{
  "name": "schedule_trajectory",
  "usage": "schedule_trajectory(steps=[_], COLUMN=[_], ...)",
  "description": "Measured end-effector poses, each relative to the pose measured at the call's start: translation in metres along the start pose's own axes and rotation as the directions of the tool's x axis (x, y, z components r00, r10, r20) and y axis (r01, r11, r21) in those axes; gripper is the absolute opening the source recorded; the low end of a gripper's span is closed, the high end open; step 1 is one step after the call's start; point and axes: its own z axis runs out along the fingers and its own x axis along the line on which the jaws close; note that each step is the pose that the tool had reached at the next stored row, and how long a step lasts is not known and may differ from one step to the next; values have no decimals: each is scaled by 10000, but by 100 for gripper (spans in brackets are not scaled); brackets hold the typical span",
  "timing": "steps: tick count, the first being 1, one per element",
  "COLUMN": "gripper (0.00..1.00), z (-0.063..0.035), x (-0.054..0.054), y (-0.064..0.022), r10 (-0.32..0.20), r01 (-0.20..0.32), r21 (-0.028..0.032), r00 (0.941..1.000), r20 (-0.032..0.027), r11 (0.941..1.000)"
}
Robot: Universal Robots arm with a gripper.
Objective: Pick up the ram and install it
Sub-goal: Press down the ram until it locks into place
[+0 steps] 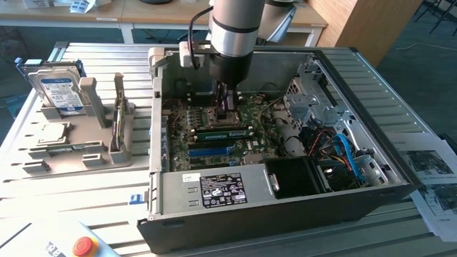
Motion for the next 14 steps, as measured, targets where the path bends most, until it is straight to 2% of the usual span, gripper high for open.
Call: schedule_trajectory(steps=[14], gripper=[10], z=[-380], x=[-5], y=[6], r10=[0], r01=[0], r21=[0], r00=[10000], r20=[-7], r11=[10000])
